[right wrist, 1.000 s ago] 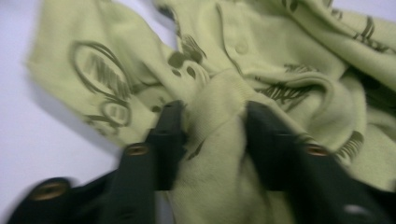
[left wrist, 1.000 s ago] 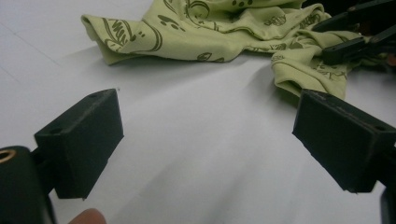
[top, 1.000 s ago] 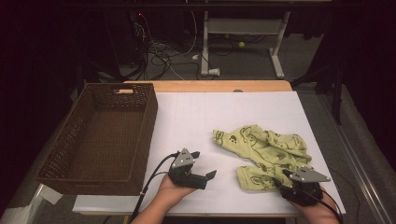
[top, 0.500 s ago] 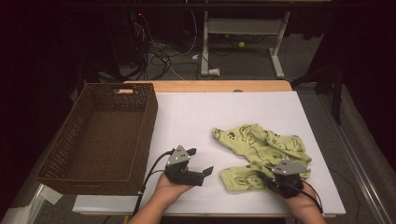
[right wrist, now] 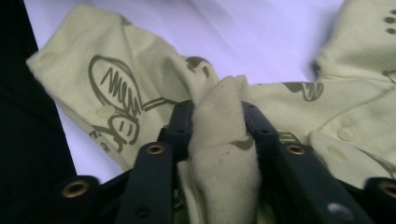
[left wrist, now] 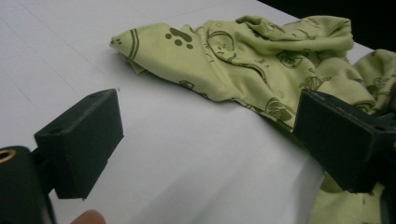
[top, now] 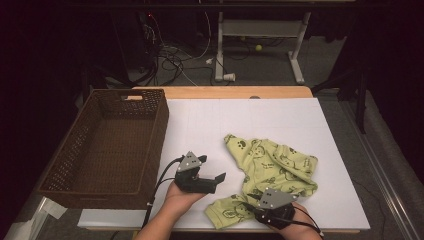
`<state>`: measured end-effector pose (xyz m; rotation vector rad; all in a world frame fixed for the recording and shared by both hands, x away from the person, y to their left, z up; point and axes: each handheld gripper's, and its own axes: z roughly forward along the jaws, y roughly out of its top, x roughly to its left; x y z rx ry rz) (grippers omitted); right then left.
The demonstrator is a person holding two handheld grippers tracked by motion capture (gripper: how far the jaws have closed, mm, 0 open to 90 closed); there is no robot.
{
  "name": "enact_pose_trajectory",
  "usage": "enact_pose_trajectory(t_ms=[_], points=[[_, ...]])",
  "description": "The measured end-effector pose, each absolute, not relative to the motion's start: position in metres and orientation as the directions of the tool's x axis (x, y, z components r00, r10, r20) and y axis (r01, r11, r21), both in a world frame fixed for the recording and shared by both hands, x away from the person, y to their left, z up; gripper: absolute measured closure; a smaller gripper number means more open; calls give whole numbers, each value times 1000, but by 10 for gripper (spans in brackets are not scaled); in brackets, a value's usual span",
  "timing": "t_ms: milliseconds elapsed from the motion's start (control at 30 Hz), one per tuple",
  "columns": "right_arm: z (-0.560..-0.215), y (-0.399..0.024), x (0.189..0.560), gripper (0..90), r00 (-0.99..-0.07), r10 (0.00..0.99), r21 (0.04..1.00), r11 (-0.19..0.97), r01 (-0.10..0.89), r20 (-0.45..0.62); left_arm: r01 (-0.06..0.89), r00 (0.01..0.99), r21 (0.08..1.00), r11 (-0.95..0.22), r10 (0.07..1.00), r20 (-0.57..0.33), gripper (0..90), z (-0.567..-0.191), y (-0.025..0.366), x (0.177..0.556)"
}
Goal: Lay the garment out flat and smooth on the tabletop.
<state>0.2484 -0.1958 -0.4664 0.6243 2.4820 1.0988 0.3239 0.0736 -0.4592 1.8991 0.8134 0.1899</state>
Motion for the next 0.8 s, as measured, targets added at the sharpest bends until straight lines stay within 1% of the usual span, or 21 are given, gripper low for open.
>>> enact_pose_trajectory(t_ms=[67,100,133,167,200,267,333,367,433,467,500,533,567,600,633,667,733,800], points=[[-463,-202,247,554,-825,550,776,575,259,-131,469,768,832,-297,602,-219,72,-458,61,329],[-461,-206,245,532,-820,557,783,567,257,-134,469,768,832,-297,602,-219,72,-458,61,329],[-461,-206,245,532,-820,557,783,567,257,-134,480,768,820,-311,600,-222,99,-458,55,332],[-459,-210,244,525,-816,563,789,559,255,-135,492,771,810,-319,592,-235,99,-459,49,336],[-456,-214,242,516,-807,576,799,543,258,-131,502,773,800,-329,586,-244,144,-460,41,342],[-450,-226,240,499,-784,609,822,503,266,-119,523,777,769,-368,577,-253,144,-460,26,352],[-447,-239,241,498,-763,638,836,474,278,-107,519,788,740,-429,576,-219,181,-462,8,362],[-447,-244,242,496,-749,654,836,468,287,-109,528,782,718,-453,590,-202,182,-464,-1,366],[-448,-253,247,500,-721,685,831,458,315,-104,554,774,680,-481,597,-208,182,-468,-16,375],[-450,-257,250,508,-712,693,822,465,329,-107,536,779,678,-503,604,-167,224,-470,-23,374],[-453,-259,252,522,-706,700,811,474,344,-110,536,779,678,-503,604,-167,247,-470,-23,374],[-453,-259,252,522,-706,700,811,474,344,-110,511,784,683,-522,609,-122,247,-470,-28,373],[-455,-262,254,529,-709,698,804,478,353,-104,491,791,681,-543,605,-88,305,-469,-33,371],[-457,-263,255,535,-712,697,798,476,370,-85,484,795,683,-547,602,-81,374,-469,-36,369],[-457,-263,256,541,-713,696,794,477,376,-80,480,801,689,-543,591,-92,445,-469,-37,368],[-458,-263,256,550,-715,694,794,480,374,-83,463,817,694,-551,569,-93,538,-469,-38,366],[-458,-261,256,565,-718,690,790,488,371,-89,442,830,705,-555,551,-87,691,-469,-40,363],[-457,-260,255,579,-719,688,789,493,368,-95,424,834,712,-560,548,-66,741,-469,-39,362]])
